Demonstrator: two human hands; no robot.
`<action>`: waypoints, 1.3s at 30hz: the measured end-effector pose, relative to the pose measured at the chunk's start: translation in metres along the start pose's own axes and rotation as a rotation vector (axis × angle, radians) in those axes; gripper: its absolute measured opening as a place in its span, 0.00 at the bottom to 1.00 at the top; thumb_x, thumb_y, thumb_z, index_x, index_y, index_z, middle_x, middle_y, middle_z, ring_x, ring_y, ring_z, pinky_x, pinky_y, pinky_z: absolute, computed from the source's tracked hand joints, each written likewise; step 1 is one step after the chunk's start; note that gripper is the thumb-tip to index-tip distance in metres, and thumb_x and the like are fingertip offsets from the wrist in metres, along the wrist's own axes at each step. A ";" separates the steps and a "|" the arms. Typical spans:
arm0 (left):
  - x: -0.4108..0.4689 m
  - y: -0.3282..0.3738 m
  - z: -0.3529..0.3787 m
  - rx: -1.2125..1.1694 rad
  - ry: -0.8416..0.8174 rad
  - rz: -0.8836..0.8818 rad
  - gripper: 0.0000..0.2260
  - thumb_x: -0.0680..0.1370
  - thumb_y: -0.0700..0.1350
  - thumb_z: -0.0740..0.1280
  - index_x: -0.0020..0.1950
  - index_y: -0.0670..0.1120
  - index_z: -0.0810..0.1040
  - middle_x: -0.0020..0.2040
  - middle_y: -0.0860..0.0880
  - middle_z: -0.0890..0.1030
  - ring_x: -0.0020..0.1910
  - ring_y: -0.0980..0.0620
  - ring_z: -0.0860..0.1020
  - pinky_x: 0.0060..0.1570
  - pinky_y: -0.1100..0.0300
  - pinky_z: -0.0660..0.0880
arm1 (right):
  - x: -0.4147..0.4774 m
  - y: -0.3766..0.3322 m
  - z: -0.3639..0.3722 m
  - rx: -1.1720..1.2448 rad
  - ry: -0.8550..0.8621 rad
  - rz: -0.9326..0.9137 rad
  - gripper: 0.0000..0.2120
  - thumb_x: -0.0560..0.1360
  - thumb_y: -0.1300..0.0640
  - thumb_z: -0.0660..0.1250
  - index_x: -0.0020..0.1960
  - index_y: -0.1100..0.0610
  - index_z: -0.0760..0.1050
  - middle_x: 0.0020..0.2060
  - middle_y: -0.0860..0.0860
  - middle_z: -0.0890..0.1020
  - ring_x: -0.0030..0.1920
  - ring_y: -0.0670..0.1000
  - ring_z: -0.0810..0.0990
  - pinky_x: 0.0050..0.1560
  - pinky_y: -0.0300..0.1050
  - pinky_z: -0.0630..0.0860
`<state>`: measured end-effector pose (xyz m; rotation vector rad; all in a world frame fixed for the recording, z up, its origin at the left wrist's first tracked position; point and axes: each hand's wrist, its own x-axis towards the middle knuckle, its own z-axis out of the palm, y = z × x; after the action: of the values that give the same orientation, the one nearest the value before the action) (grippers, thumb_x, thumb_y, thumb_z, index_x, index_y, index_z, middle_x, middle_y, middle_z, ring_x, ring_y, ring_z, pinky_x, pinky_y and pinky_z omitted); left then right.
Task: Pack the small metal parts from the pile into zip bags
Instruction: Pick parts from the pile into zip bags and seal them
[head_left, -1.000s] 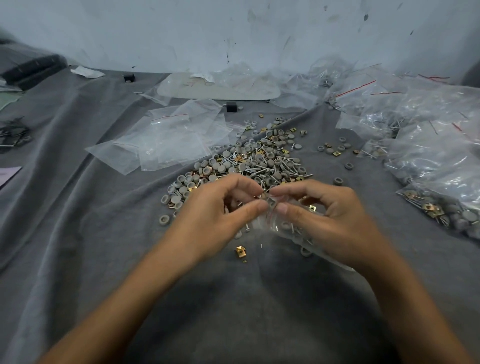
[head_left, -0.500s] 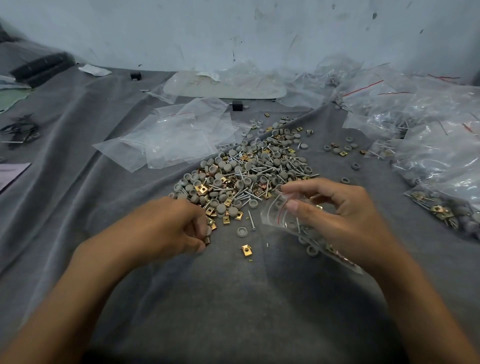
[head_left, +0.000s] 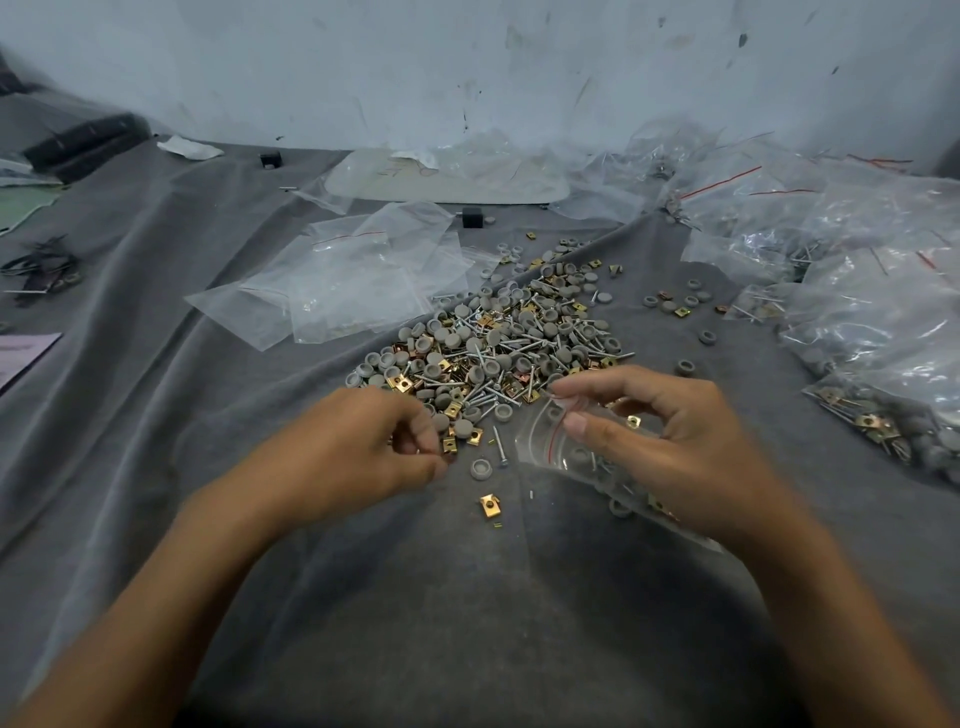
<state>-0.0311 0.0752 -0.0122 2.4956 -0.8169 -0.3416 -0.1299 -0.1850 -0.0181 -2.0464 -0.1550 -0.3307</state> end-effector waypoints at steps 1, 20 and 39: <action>0.002 0.004 0.003 -0.088 0.059 0.037 0.05 0.74 0.52 0.75 0.41 0.54 0.81 0.37 0.60 0.81 0.34 0.66 0.76 0.33 0.70 0.70 | 0.000 0.000 0.001 -0.010 -0.005 -0.010 0.12 0.75 0.57 0.75 0.56 0.46 0.84 0.52 0.36 0.85 0.55 0.38 0.82 0.53 0.30 0.76; 0.001 0.025 0.034 0.187 -0.018 0.164 0.09 0.75 0.61 0.72 0.49 0.58 0.81 0.43 0.62 0.78 0.43 0.63 0.75 0.48 0.57 0.75 | 0.000 0.006 -0.002 0.001 0.054 -0.030 0.13 0.75 0.59 0.76 0.53 0.41 0.84 0.48 0.38 0.86 0.50 0.38 0.82 0.46 0.28 0.75; 0.003 0.019 0.022 -0.296 0.096 0.134 0.04 0.76 0.46 0.75 0.46 0.55 0.81 0.42 0.58 0.83 0.40 0.60 0.81 0.42 0.61 0.77 | -0.002 0.000 -0.005 -0.018 0.026 0.019 0.11 0.75 0.57 0.75 0.54 0.43 0.84 0.49 0.36 0.85 0.53 0.40 0.82 0.52 0.40 0.78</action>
<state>-0.0460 0.0518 -0.0213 2.1544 -0.8248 -0.2714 -0.1330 -0.1890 -0.0167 -2.0593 -0.1169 -0.3478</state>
